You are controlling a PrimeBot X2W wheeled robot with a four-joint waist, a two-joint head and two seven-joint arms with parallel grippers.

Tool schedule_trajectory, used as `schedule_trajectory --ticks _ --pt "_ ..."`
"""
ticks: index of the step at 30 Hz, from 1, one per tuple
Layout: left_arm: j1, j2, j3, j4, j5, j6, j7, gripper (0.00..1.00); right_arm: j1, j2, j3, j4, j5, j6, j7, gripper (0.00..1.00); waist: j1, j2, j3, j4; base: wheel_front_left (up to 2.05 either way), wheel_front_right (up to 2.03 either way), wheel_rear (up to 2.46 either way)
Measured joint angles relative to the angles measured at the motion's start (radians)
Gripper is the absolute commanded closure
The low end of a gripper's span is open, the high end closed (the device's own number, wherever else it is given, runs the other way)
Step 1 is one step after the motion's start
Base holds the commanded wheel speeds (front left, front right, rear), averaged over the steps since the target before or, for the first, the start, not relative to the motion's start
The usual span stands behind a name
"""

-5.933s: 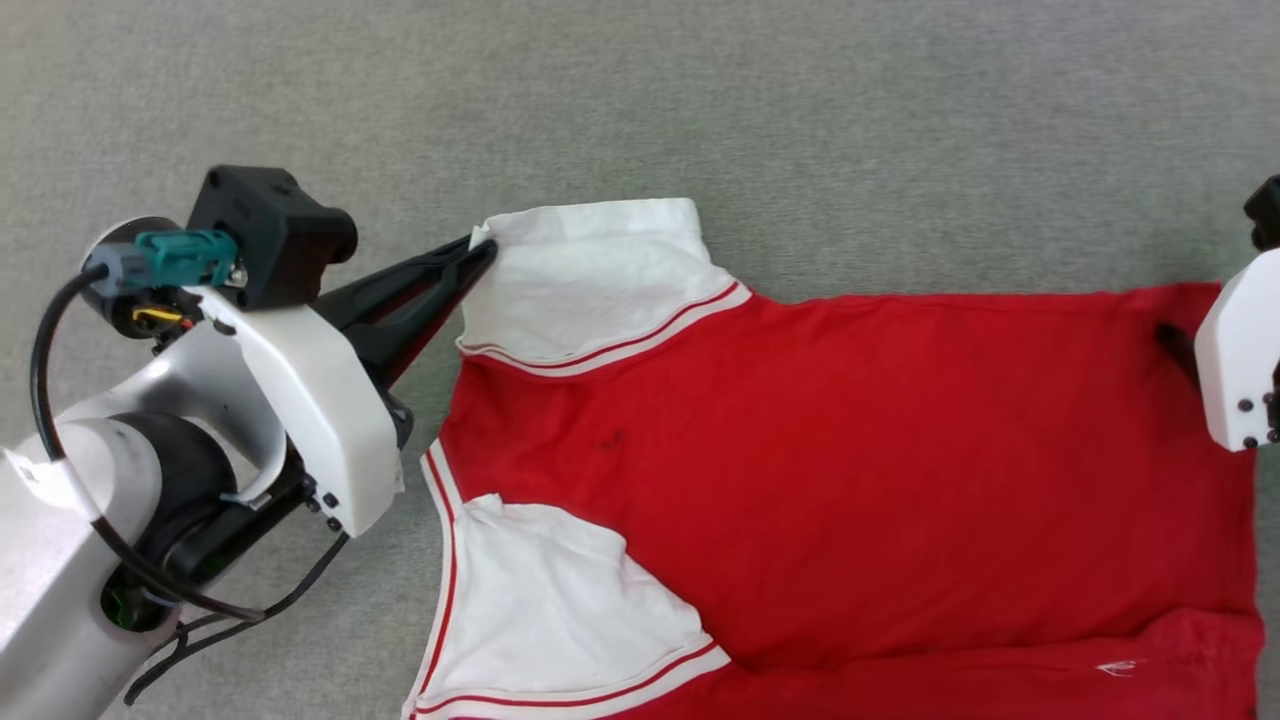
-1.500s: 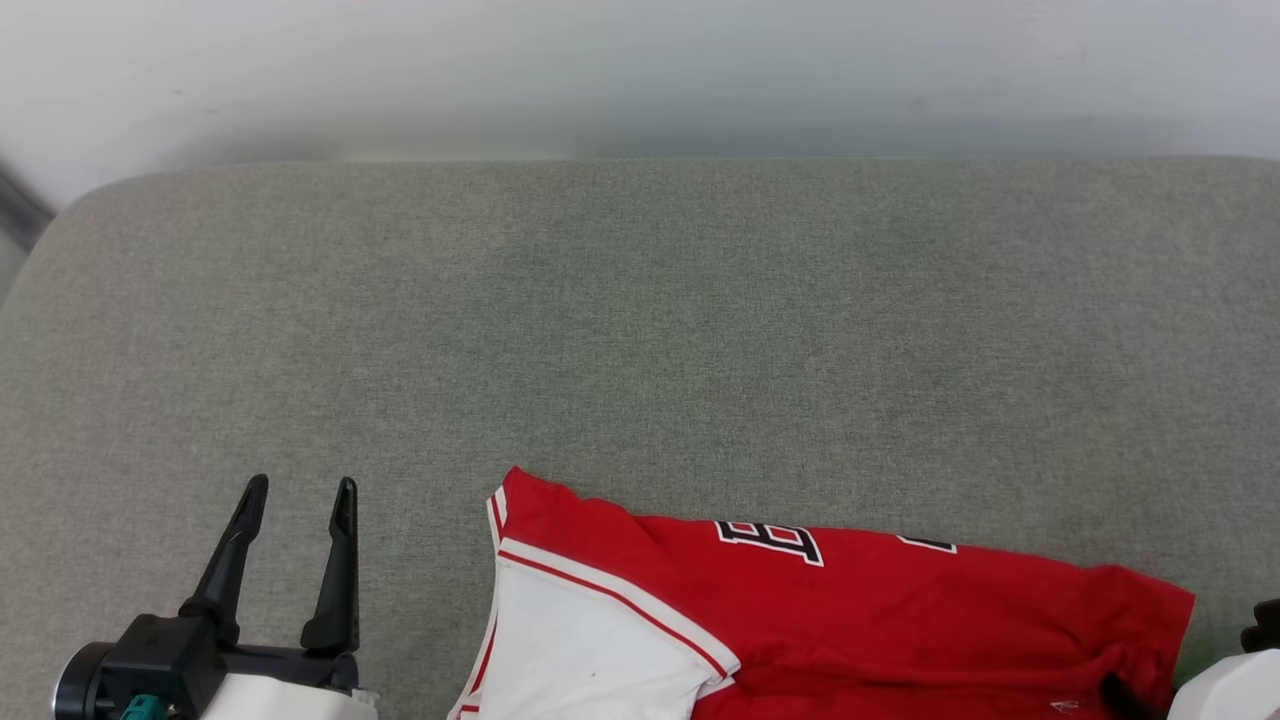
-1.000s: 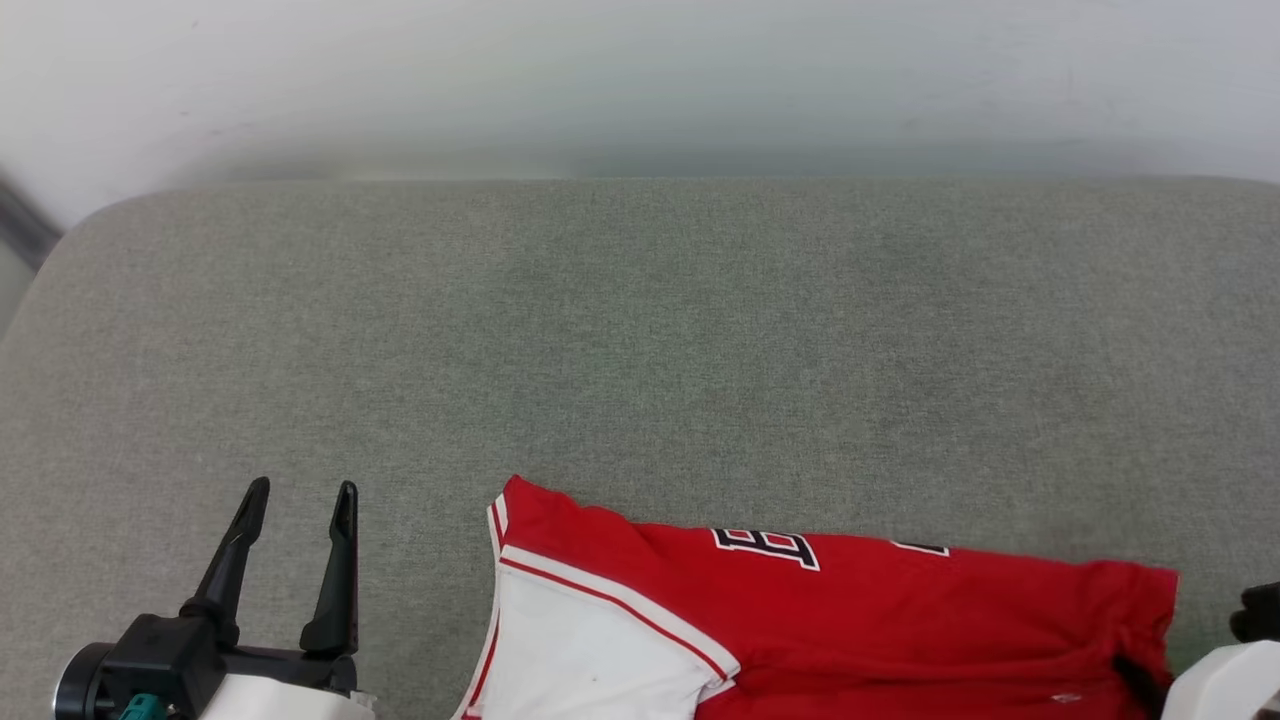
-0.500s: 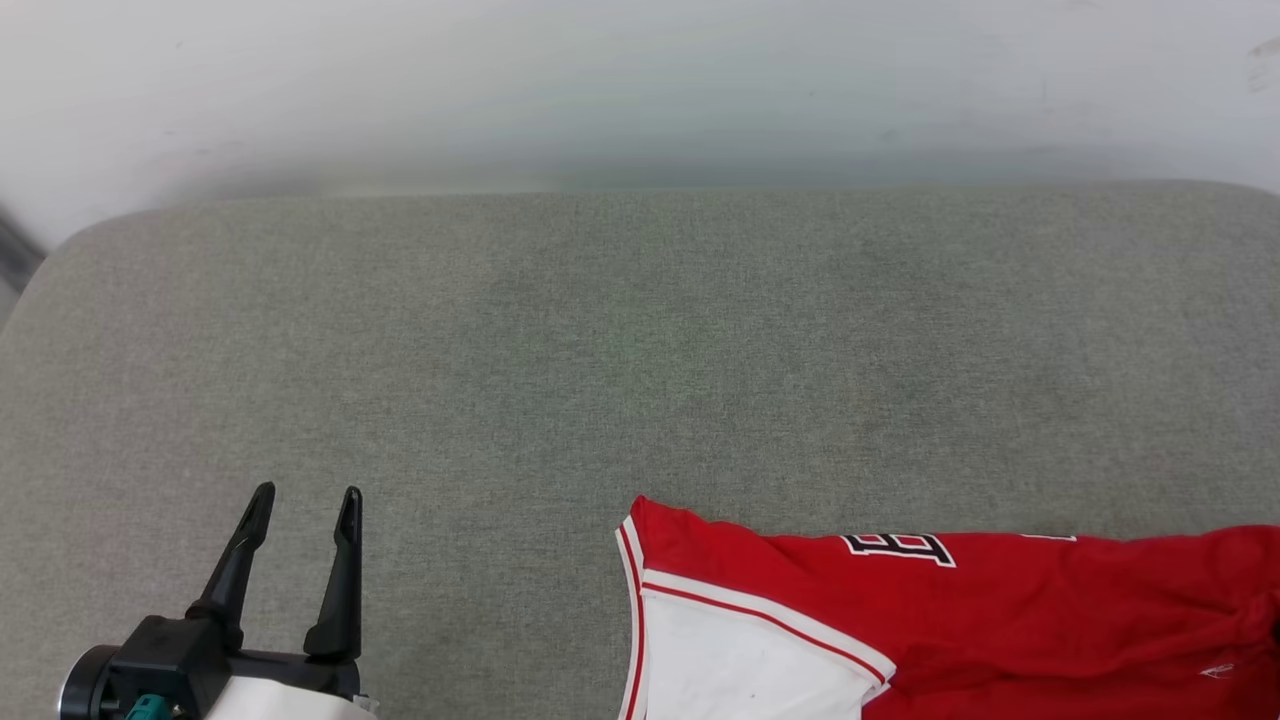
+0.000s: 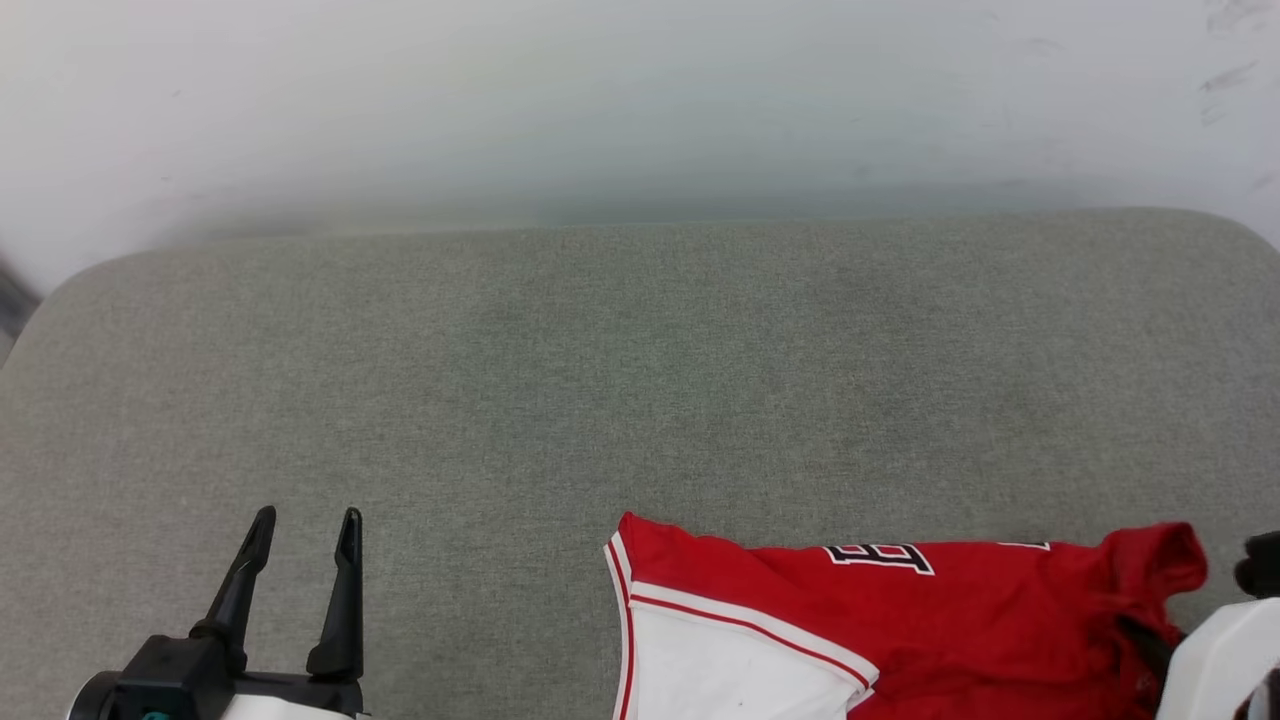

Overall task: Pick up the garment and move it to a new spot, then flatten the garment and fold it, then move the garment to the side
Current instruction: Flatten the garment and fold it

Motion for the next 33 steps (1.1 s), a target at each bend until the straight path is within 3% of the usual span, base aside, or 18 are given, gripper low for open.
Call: schedule_trajectory --ticks 8,15,33 --pt "0.008 -0.007 -0.006 0.007 -0.001 0.000 0.000 0.00 0.030 0.114 0.145 -0.151 0.066 0.000 0.108 1.00 0.0000 0.0000 -0.020 0.010 0.00 0.00 0.00" --pt "0.009 -0.001 -0.016 0.007 -0.002 0.000 0.000 0.00 -0.007 0.225 0.246 -0.160 0.112 0.000 0.114 1.00 -0.0001 0.0000 -0.026 0.025 0.00 0.00 0.00" --pt "0.008 0.004 -0.032 0.018 -0.011 0.000 0.000 0.00 -0.127 0.241 0.455 0.111 0.225 0.000 -0.068 1.00 -0.0001 0.0000 -0.020 0.086 0.00 0.00 0.00"
